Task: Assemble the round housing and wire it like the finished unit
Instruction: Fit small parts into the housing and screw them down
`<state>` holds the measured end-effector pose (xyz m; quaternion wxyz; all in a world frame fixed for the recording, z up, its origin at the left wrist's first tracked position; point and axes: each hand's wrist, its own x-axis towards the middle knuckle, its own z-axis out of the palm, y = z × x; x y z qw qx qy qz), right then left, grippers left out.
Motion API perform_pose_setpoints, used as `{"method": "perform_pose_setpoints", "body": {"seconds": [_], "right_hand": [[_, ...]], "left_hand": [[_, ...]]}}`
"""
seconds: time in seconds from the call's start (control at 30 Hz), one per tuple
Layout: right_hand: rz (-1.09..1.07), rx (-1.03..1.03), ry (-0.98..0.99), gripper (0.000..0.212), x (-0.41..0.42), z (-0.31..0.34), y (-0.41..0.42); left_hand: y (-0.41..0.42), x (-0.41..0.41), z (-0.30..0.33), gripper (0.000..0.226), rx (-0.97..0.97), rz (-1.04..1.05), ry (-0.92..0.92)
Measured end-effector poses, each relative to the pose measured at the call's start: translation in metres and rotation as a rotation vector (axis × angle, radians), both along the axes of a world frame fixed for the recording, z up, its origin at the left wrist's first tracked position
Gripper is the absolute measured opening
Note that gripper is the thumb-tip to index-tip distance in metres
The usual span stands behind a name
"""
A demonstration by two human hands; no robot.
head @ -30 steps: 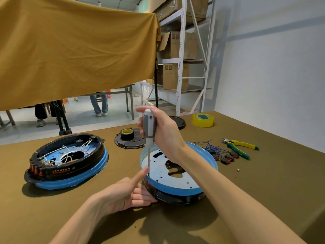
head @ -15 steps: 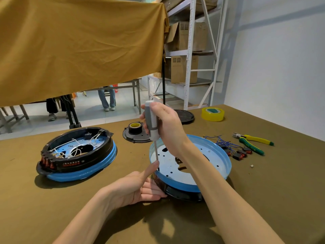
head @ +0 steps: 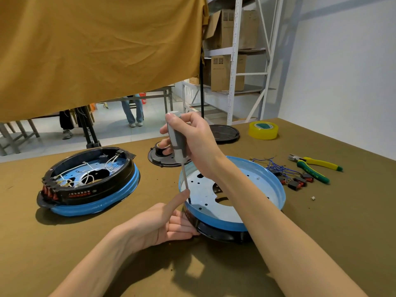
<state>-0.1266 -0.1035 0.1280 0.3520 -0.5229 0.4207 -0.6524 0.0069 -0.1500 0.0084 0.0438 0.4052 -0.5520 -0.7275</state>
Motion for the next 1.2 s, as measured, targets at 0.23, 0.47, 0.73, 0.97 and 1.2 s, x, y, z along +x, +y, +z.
{"method": "perform_pose_setpoints", "body": {"seconds": [0.23,0.47,0.73,0.97,1.2], "right_hand": [[0.111,0.038,-0.116,0.051,-0.011,0.002,-0.001],[0.012,-0.042,-0.053,0.034,-0.012,0.003,-0.007],[0.051,0.007,-0.025,0.030,-0.010,0.002,-0.006],[0.104,0.029,-0.106,0.041,-0.009,0.004,-0.005],[0.009,0.003,-0.077,0.037,-0.011,0.001,-0.008]], "left_hand": [[0.002,-0.005,0.006,0.103,0.049,0.195,0.009],[0.005,-0.006,0.003,0.100,0.038,0.225,0.035],[0.006,-0.006,0.002,0.099,0.036,0.230,0.042],[0.004,-0.005,0.005,0.104,0.053,0.203,0.033],[0.006,-0.004,0.005,0.103,0.038,0.184,0.040]]}}
